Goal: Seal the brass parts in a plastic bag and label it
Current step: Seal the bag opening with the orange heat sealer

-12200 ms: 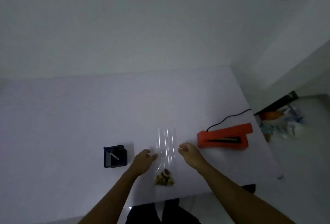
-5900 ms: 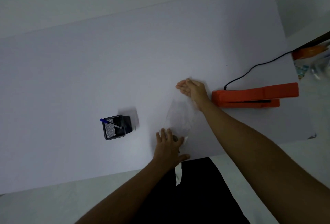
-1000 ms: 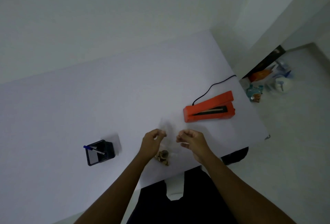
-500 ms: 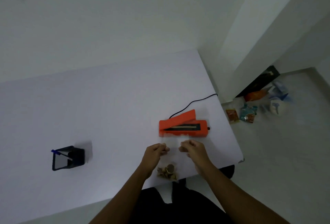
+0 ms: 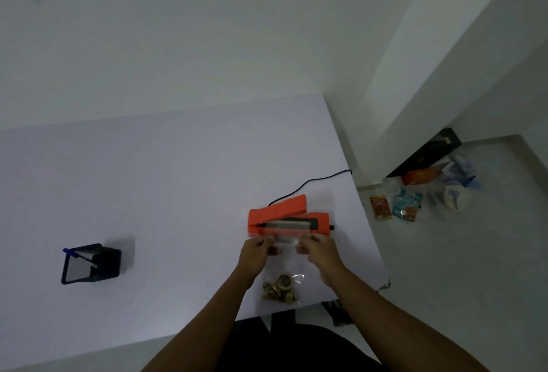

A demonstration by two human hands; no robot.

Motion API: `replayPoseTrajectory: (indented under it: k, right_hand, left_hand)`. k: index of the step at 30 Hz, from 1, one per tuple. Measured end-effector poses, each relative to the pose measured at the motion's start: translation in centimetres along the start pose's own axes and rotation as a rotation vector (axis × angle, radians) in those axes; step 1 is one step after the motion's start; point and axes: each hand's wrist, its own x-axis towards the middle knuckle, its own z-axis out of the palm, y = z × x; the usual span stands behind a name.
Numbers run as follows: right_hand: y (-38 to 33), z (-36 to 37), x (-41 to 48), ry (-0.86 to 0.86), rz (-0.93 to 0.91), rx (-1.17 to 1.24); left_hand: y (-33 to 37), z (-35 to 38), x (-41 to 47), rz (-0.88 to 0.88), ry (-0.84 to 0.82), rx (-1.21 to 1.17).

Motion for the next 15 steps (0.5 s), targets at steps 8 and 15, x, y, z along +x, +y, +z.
replayPoseTrajectory:
  k: [8, 15]
  right_hand:
    - [0.8, -0.1, 0.9, -0.003, 0.02, -0.005]
    - [1.1, -0.3, 0.9, -0.006, -0.003, -0.047]
  left_hand:
    - [-0.2, -0.3, 1.2, -0.024, -0.014, -0.024]
    - [-0.7, 0.1, 0.6, 0.013, -0.048, -0.025]
